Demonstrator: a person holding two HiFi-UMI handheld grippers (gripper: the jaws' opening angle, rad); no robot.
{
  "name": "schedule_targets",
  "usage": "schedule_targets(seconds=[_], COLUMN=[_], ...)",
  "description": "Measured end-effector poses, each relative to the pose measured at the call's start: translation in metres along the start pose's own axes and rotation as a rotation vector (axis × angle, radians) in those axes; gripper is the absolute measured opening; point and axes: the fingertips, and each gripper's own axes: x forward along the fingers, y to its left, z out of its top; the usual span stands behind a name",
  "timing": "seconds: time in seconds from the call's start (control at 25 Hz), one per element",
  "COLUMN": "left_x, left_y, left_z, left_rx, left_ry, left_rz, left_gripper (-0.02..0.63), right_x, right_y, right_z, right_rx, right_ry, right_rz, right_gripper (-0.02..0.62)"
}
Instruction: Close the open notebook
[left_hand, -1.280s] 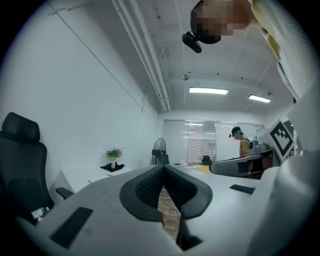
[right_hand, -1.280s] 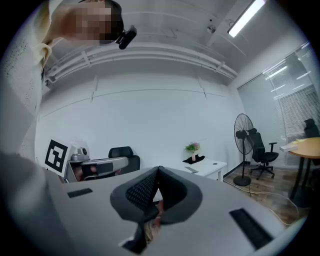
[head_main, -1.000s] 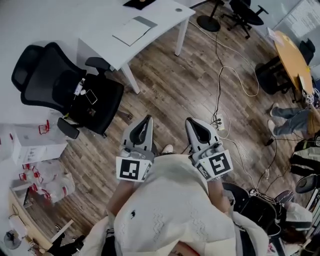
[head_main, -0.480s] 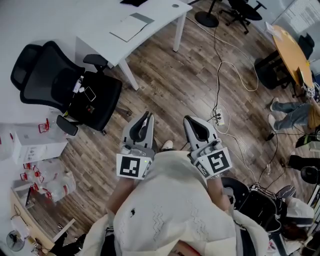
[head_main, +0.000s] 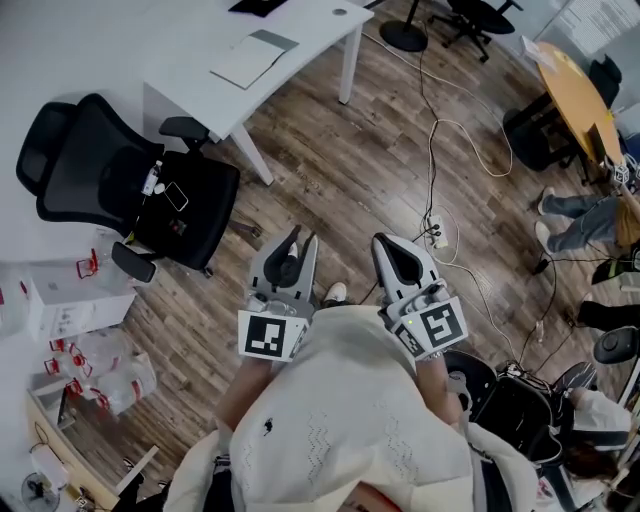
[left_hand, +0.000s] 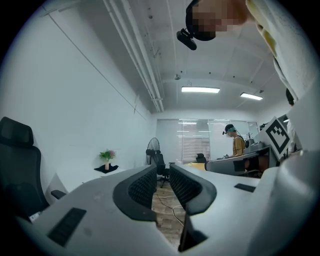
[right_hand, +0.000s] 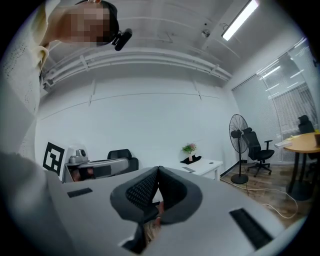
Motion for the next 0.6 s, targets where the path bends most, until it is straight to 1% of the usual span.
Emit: schedule_targets(seconds=[0.12,0.32,0.48,0.6], left_x=[0.001,0.004,0.011,0.018], left_y=[0.007,0.015,0.026,0.032], left_z=[-0.004,-0.017,-0.019,-0.018], left_rx=[0.032,-0.043,-0.036,-0.06], left_ry=[-0.011,0.016,0.013,0.019], left_rz=[0.002,0.019,0.022,0.021], left_gripper=[0.083,0.083,0.083,0.083], right_x=[0.004,0.008,0.017,0.024], right_y=[-0.001,0.0,-0.002,-0.005], right_z=[-0.002,-0.014,-0.015,-0.017], right_rx=[0.0,-0.001,-0.009,-0.007], right_ry=[0.006,0.05,0.06,0.072], right_rz=[-0.003,-0.004,-0.011,-0.02], right_gripper=[0.0,0.0,0.0,0.0])
